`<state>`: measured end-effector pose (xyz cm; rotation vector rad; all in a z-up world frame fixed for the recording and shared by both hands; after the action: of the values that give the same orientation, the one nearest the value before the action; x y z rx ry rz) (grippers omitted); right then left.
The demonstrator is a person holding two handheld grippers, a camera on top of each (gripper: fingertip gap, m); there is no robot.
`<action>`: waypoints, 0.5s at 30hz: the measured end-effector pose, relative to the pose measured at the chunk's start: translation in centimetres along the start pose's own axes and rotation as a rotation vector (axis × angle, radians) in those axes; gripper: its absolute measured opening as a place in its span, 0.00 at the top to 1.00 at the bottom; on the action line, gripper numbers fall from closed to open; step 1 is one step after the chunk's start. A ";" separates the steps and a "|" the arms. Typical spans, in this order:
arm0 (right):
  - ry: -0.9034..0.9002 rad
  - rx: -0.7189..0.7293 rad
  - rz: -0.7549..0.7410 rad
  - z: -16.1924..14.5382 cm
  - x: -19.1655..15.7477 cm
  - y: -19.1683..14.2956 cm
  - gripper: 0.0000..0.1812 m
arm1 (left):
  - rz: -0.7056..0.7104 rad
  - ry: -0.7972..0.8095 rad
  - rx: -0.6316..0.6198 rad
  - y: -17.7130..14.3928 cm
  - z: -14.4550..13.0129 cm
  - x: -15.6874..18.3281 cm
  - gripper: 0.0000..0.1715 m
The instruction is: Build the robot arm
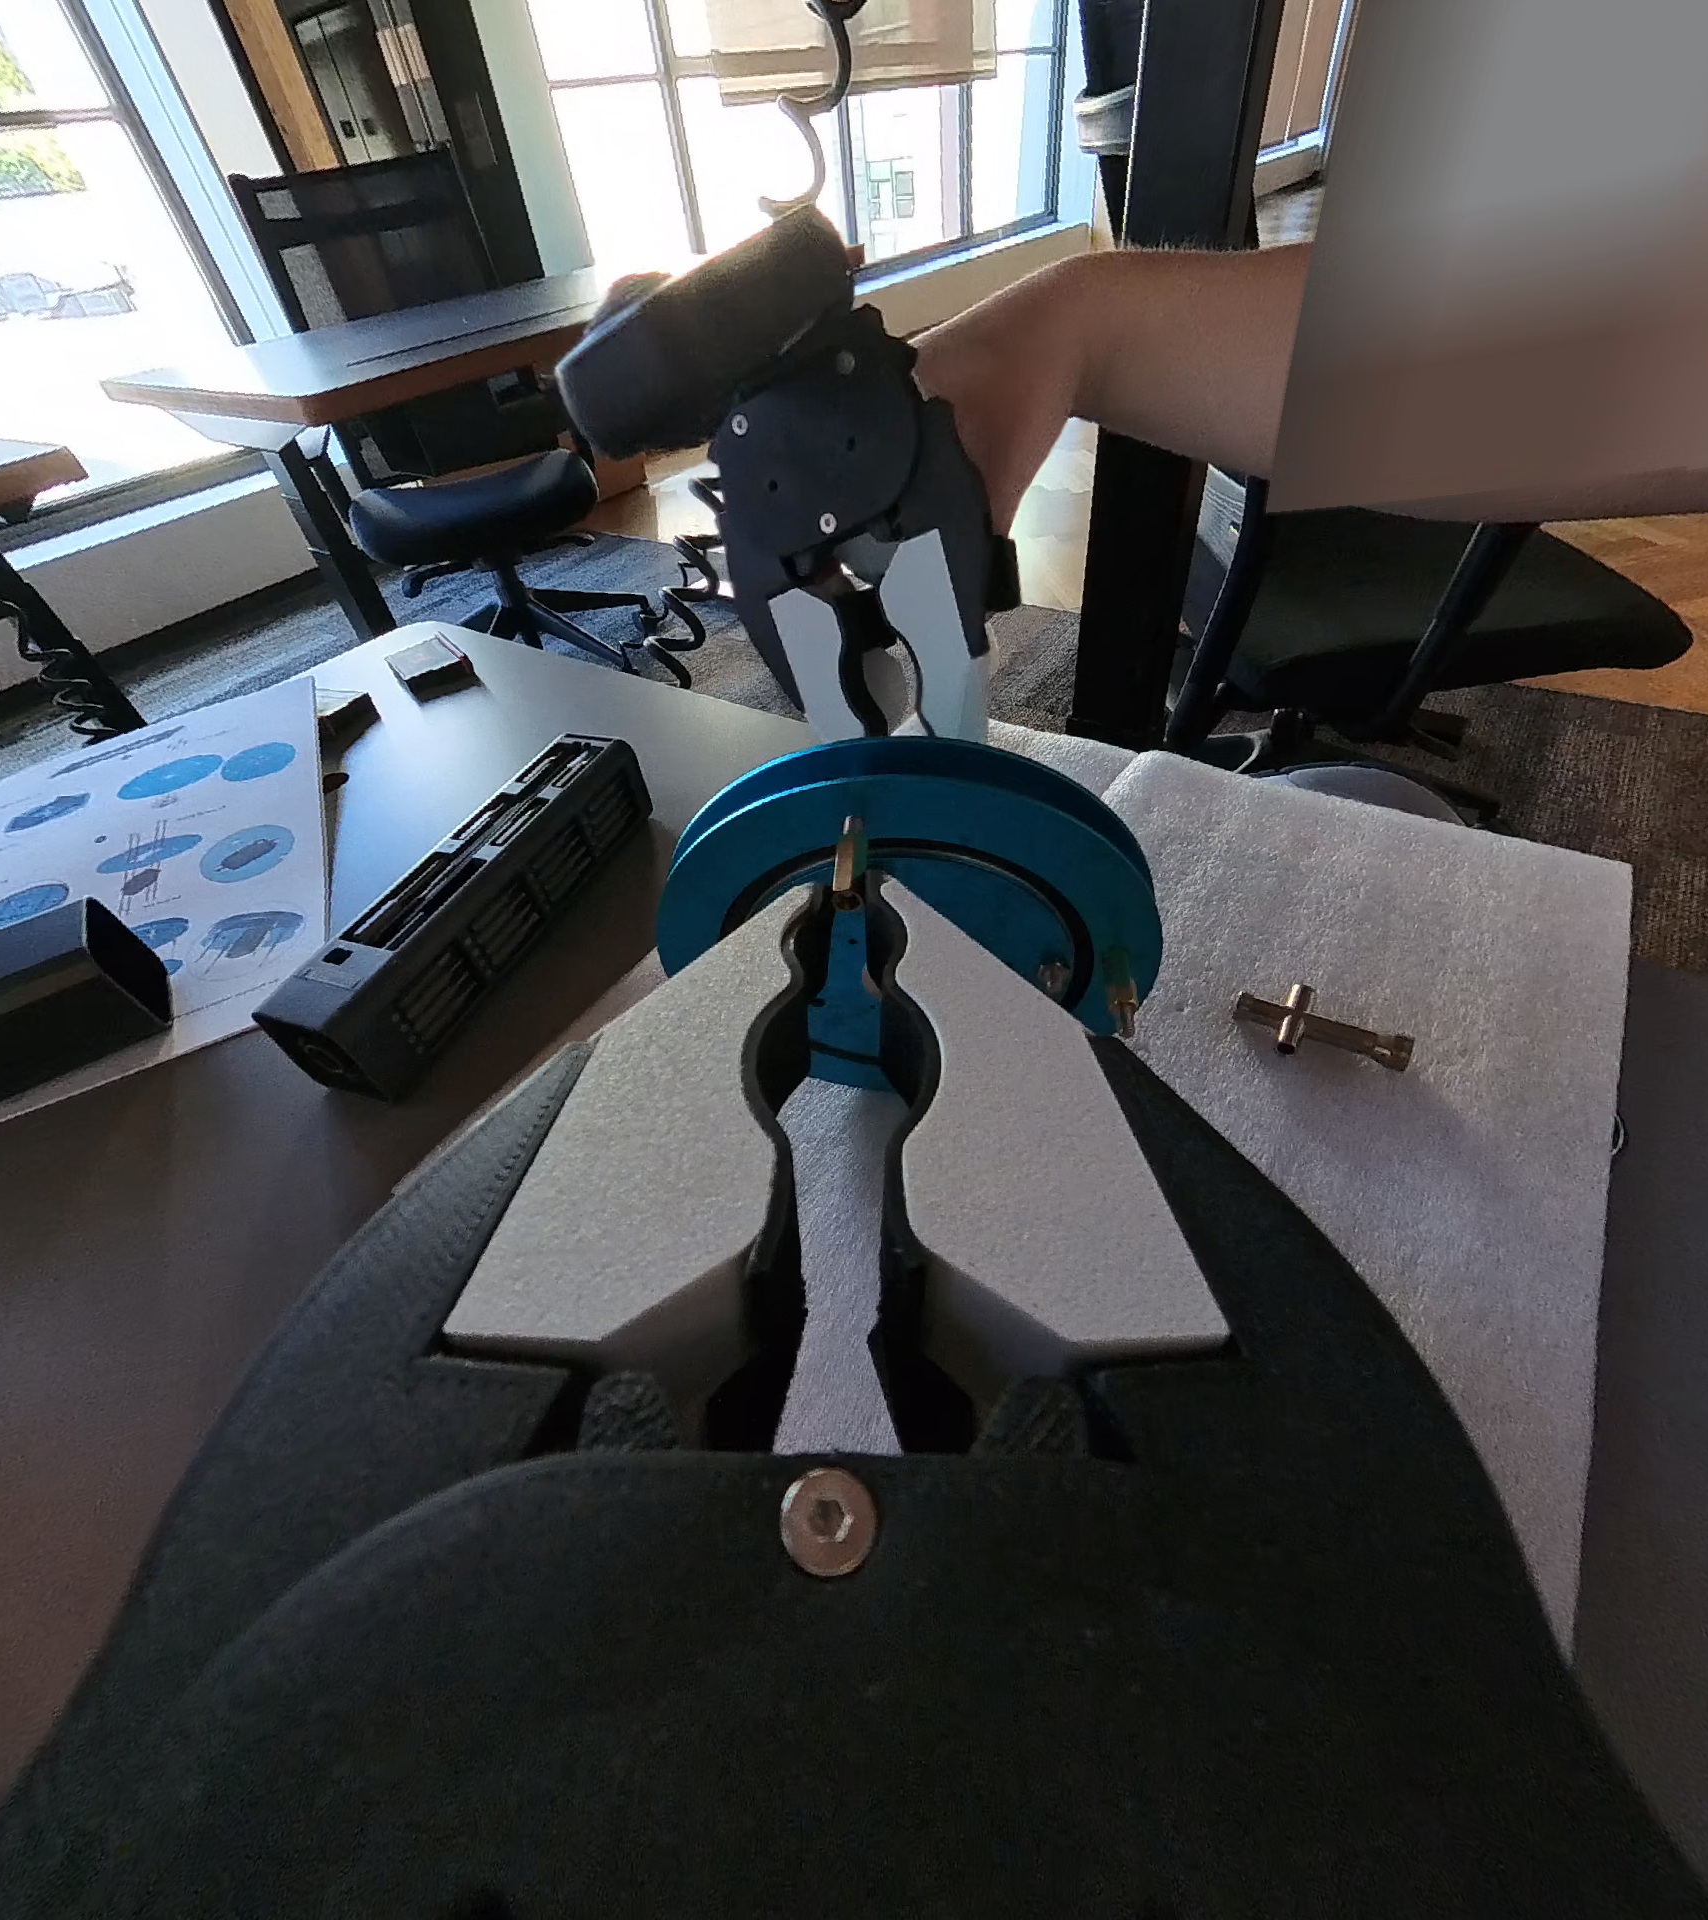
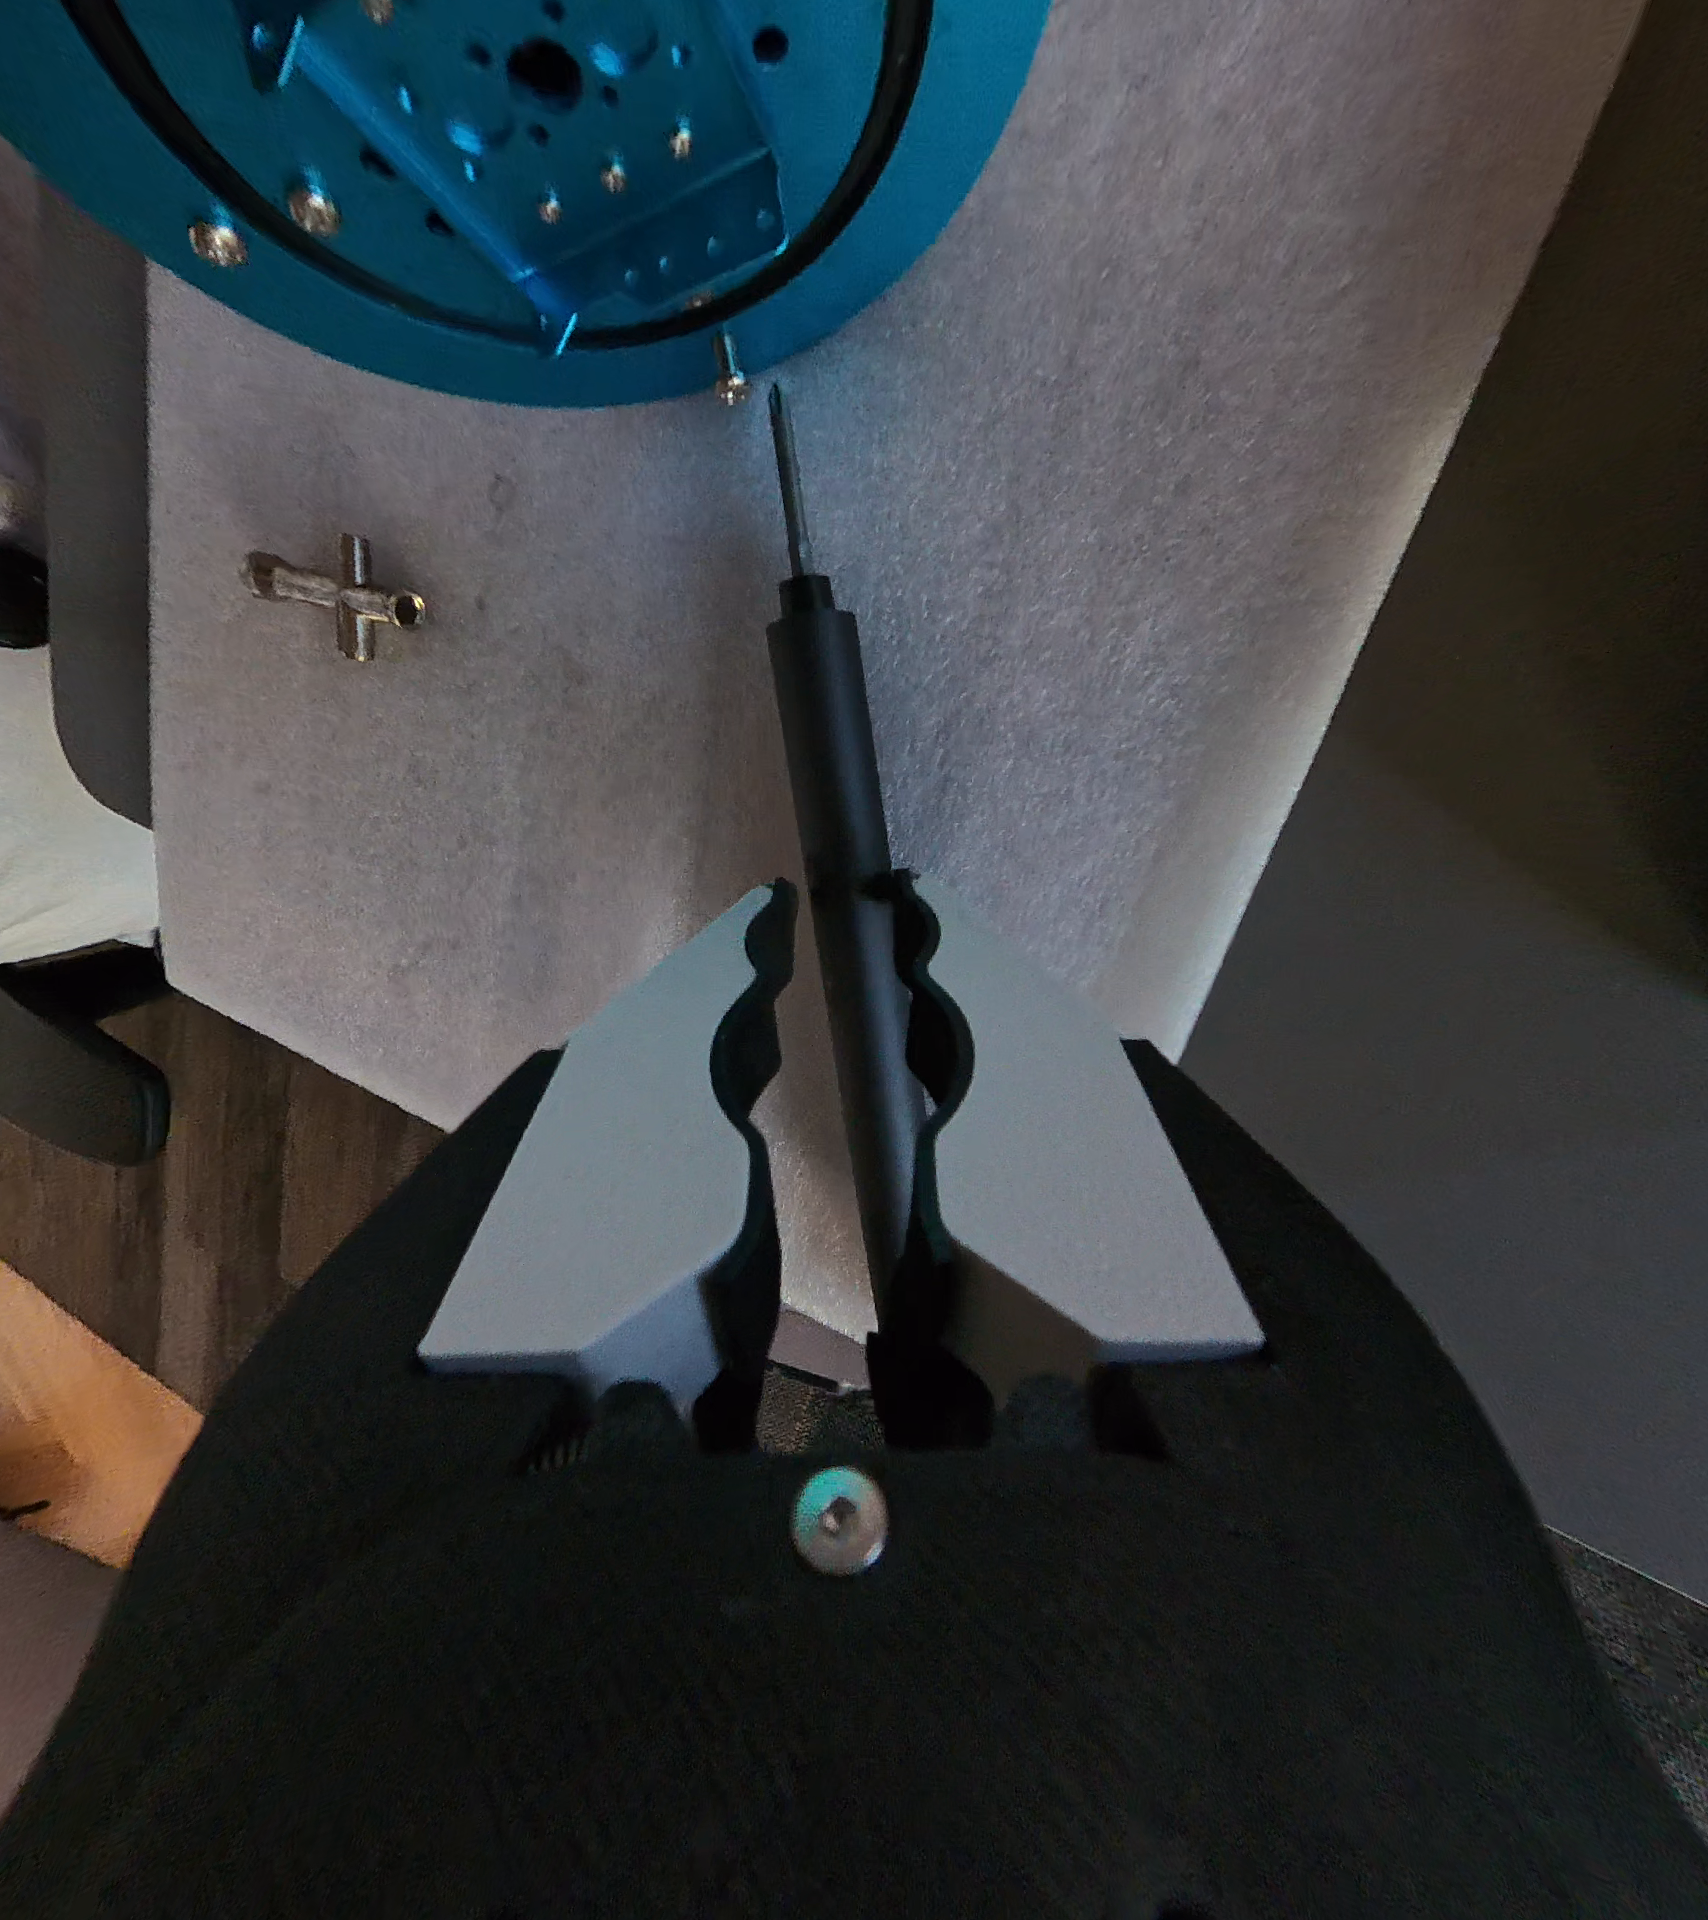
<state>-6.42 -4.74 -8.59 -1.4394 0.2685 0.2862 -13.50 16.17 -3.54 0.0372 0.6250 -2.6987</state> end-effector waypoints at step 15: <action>-0.028 1.073 -0.395 -2.0 -11.1 -5.6 0.72 | -0.015 0.007 0.008 0.0 -0.1 0.1 0.98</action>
<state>-14.88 -7.67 0.31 -0.4010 0.0739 -0.1629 -13.59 16.24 -3.66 0.0450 0.6188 -2.7166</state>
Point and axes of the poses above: each gripper's, where its closed fingertips meet, y out along the fingers, z out of its top, x = y × z across the jaws, the point moved 7 cm from there along -y, back along the fingers, and after that the axes turned 13 degrees about -x, right-handed, at the moved point
